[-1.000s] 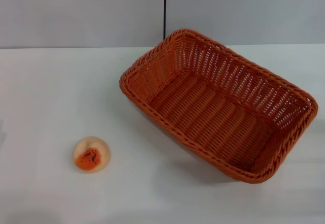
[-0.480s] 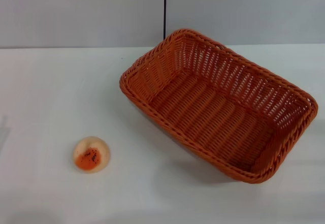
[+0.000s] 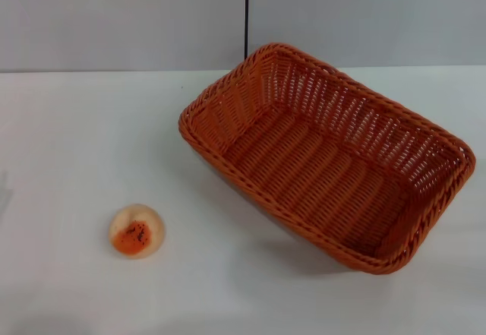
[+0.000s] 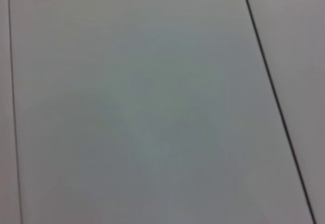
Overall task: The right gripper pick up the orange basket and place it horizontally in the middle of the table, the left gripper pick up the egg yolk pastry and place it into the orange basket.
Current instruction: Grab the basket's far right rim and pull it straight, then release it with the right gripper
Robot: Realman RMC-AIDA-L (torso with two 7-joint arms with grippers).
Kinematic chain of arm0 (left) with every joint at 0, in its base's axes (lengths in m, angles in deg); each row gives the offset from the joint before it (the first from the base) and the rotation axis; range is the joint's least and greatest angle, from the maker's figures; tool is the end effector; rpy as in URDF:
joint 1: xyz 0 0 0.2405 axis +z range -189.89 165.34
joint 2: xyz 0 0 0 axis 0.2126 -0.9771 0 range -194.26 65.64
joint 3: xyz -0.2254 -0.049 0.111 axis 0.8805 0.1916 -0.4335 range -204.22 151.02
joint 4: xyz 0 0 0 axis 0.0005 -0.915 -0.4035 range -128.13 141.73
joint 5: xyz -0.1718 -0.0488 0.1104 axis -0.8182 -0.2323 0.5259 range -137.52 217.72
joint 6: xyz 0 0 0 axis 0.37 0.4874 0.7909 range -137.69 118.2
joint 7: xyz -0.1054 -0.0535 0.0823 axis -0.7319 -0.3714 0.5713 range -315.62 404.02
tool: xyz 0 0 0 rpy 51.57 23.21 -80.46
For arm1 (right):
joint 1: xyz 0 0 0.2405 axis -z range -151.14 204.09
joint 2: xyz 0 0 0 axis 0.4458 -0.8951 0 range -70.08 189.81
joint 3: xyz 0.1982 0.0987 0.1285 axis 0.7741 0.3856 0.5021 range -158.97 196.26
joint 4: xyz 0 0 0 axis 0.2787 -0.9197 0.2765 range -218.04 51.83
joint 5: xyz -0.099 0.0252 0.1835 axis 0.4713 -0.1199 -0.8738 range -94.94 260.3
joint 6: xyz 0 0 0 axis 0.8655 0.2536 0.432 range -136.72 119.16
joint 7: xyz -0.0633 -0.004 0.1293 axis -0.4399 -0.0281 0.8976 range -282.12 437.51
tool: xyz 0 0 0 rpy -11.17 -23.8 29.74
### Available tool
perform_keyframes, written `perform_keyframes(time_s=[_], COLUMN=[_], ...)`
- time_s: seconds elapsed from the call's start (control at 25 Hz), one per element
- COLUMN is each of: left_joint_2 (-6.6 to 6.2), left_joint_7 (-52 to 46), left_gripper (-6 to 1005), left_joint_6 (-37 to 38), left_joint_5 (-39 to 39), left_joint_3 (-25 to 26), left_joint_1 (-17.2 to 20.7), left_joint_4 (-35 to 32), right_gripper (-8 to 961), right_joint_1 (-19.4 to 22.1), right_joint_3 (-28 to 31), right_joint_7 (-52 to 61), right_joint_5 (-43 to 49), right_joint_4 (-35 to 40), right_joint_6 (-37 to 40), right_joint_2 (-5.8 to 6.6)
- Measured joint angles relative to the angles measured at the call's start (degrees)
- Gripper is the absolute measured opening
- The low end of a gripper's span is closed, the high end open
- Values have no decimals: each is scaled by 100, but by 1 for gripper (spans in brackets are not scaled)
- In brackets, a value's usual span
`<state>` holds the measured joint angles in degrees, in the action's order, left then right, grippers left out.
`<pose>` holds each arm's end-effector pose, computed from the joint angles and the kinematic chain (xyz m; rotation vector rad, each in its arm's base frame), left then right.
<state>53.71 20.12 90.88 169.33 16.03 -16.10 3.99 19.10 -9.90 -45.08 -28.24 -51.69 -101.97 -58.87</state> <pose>-0.3887 0.1615 0.0454 -1.4223 -0.5040 -0.8436 0.3568 0.2370 0.1059 -1.6850 0.4980 1.0889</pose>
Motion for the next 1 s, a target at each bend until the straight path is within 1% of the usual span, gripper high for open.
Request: perform_keyframes(time_s=[0.04,0.08,0.12,0.16,0.2,0.24,0.28,0.32,0.36,0.4,0.44,0.48,0.52,0.56,0.6,0.64,0.76,0.8,0.84,0.88,0.92,0.96,1.0], left_joint_2=[2,4,6,9,10,10,13,17,17,20,20,20,20,20,20,19,19,19,19,19,19,19,19], left_joint_7=[0,0,0,0,0,0,0,0,0,0,0,0,0,0,0,0,0,0,0,0,0,0,0], left_gripper=[810,810,810,810,810,810,810,810,810,810,810,810,810,810,810,810,810,810,810,810,810,810,810], left_joint_6=[0,0,0,-1,-1,-1,-7,-59,-59,-95,-122,-139,-148,-148,-152,-186,-264,-287,-287,-313,-334,-353,-365], left_joint_5=[-2,-2,-3,-4,-7,-7,-8,-9,-9,-9,-9,-9,-12,-12,-12,-11,-3,2,2,8,15,17,18], left_joint_3=[4,6,7,8,9,9,9,9,9,9,10,12,17,17,19,19,6,-2,-2,-10,-16,-19,-19], left_joint_1=[2,3,4,5,8,8,11,13,13,12,8,2,-17,-17,-35,-75,-142,-157,-157,-165,-168,-171,-172], left_joint_4=[0,0,1,0,0,0,1,9,9,18,29,35,45,45,54,57,59,61,61,61,61,62,62], right_gripper=[785,785,785,785,784,784,784,784,784,784,784,784,784,784,785,785,785,785,785,785,785,785,785], right_joint_1=[0,0,-19,-19,-69,-69,-114,-215,-215,-374,-374,-463,-679,-679,-799,-1082,-1489,-1616,-1616,-1729,-1961,-1961,-2067], right_joint_3=[0,1,0,0,1,1,0,-1,-1,-2,-2,-2,-7,-7,-21,-61,-79,-87,-87,-102,-188,-188,-260], right_joint_7=[0,390,1225,1225,2012,2012,2406,3098,3098,3932,3932,4347,5109,5109,5439,5989,6455,6560,6560,6633,6755,6755,6795], right_joint_5=[0,174,555,555,941,941,1150,1658,1658,2325,2325,2672,3346,3346,3660,4187,4825,5027,5027,5206,5594,5594,5758], right_joint_4=[0,289,860,860,1392,1392,1676,2241,2241,2858,2858,3126,3466,3466,3575,3662,3604,3573,3573,3553,3501,3501,3459], right_joint_6=[0,145,459,459,709,709,798,924,924,1023,1023,1052,1066,1066,1036,862,484,348,348,247,21,21,-76], right_joint_2=[0,1,5,5,16,16,22,24,24,33,33,49,134,134,196,349,545,594,594,634,695,695,716])
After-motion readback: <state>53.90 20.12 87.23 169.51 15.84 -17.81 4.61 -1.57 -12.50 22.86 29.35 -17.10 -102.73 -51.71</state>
